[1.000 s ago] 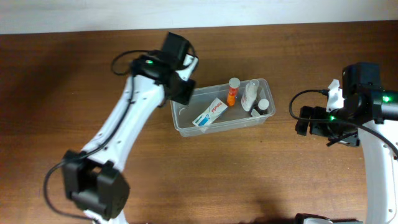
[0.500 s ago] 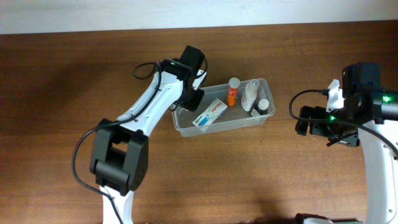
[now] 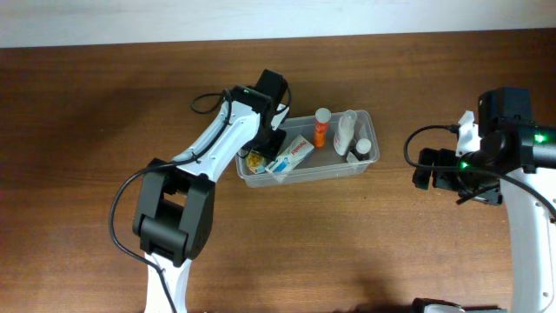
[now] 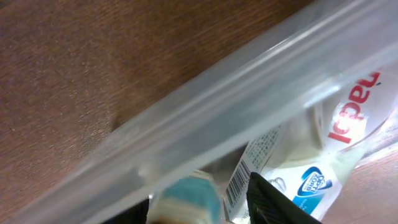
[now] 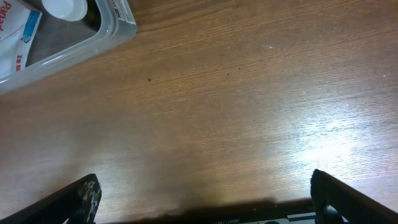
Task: Pack container
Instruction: 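Lower the jar into the container's left end and release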
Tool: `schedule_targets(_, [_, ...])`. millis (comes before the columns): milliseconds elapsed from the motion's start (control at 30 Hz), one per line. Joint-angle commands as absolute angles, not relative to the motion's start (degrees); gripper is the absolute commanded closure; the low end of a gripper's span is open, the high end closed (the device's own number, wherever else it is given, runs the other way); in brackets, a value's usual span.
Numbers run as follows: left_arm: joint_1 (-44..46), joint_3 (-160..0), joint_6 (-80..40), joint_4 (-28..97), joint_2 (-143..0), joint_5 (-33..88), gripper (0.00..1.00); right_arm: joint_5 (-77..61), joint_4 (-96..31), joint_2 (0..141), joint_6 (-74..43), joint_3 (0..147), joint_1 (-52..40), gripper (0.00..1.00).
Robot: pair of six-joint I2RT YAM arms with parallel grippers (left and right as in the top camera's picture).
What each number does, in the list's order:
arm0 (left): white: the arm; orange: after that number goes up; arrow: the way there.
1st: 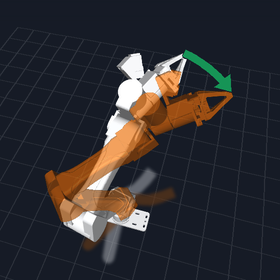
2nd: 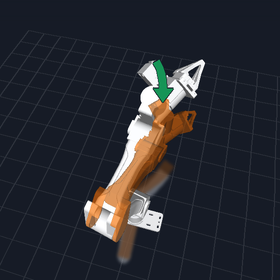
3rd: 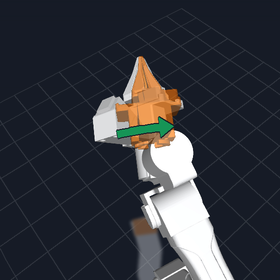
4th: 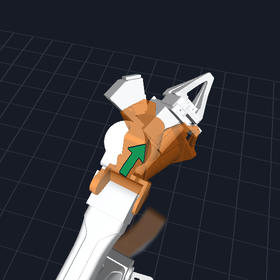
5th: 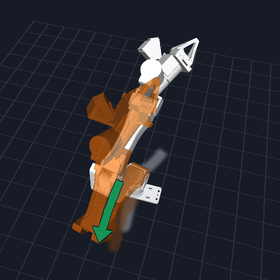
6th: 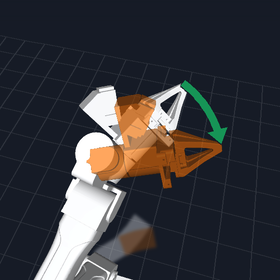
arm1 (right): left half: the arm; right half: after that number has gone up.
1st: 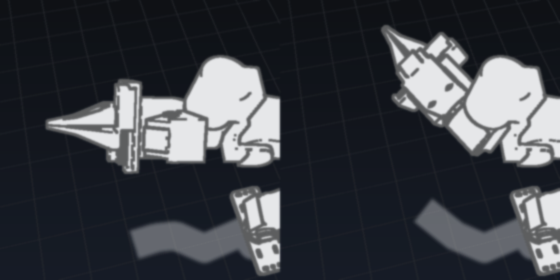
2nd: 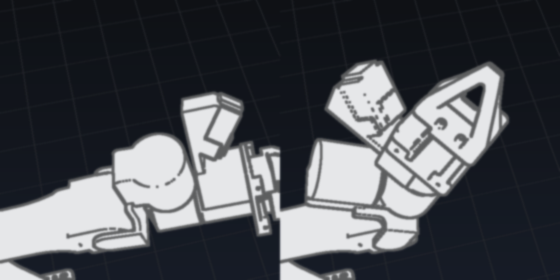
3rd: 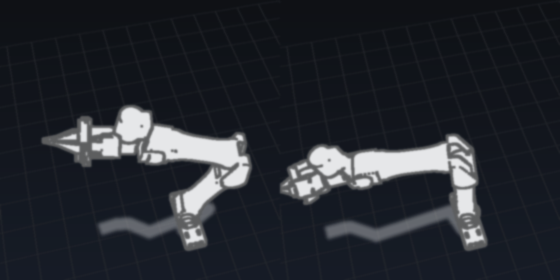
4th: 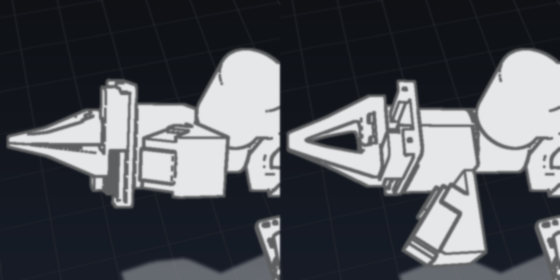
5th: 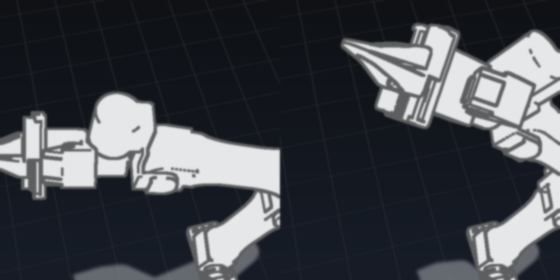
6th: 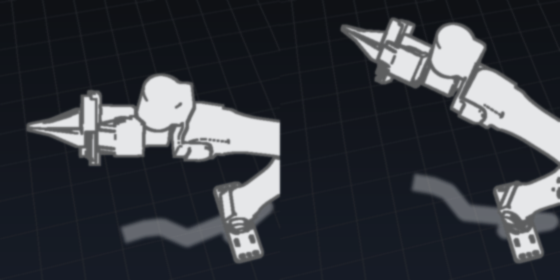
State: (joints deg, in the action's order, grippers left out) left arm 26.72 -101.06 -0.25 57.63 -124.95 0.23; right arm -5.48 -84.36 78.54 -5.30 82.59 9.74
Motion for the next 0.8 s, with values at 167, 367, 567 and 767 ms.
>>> schedule_targets(167, [26.5, -103.3, -0.4, 59.2, -125.0, -0.2, 0.39, -5.3, -84.3, 78.3, -4.7, 82.5, 9.4, 0.00])
schedule_targets(367, [26.5, -110.5, -0.4, 62.6, -121.3, -0.2, 0.32, -4.1, -83.5, 78.3, -4.8, 82.5, 9.4, 0.00])
schedule_targets(567, [25.8, -114.0, -0.5, 63.0, -115.3, -2.0, 0.23, -4.1, -80.7, 78.3, -4.8, 82.7, 8.3, 0.00])
schedule_targets(767, [21.6, -114.0, -5.5, 63.0, -109.6, -5.1, 0.14, -3.9, -71.5, 78.3, -3.8, 83.6, 2.0, 0.02])
